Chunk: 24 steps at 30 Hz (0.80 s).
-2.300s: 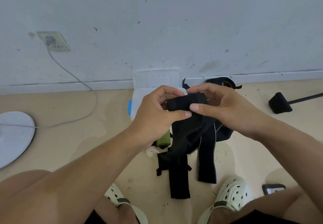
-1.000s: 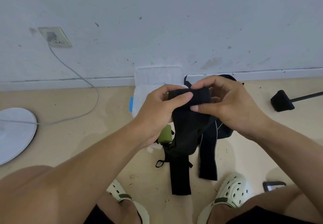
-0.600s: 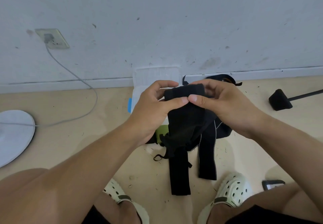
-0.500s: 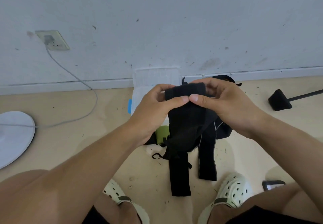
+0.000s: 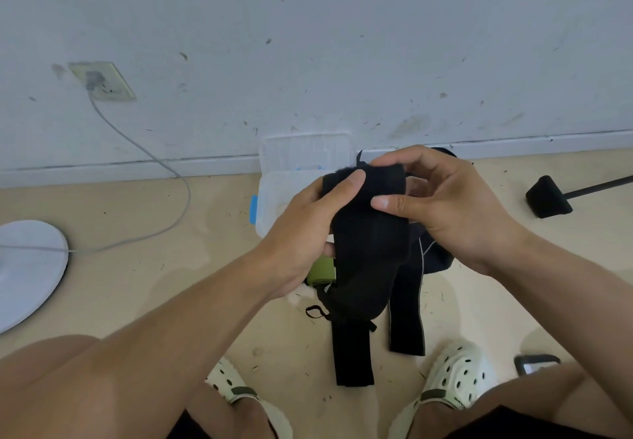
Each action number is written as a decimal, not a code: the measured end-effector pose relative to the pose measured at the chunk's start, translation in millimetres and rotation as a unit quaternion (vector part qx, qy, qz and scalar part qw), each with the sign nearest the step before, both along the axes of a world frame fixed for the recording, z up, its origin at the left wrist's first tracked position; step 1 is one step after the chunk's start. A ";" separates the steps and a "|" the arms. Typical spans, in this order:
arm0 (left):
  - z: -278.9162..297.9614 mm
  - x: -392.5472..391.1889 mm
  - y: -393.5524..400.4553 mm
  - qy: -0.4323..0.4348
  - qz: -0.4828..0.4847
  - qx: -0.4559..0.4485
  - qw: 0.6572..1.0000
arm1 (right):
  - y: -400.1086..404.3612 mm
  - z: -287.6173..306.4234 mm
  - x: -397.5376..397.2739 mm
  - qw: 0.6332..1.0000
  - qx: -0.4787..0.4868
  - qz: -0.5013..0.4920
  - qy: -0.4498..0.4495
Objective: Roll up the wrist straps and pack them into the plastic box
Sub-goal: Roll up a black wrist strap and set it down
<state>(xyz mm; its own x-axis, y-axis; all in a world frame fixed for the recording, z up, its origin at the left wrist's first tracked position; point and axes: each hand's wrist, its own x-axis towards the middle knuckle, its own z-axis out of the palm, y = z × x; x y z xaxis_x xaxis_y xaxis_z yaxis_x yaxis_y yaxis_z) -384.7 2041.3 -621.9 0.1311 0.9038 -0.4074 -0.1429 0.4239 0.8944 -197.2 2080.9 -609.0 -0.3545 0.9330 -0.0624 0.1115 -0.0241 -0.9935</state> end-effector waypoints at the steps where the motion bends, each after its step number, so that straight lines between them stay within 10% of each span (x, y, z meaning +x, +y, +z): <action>1: 0.3 0.4 -0.1 -0.006 -0.002 -0.003 1.000 | 0.2 -0.3 0.5 1.000 0.009 -0.002 0.000; 24: -12.2 -1.1 -0.4 -0.001 0.056 0.033 0.998 | 2.6 -6.3 -0.4 0.997 -0.075 0.017 -0.013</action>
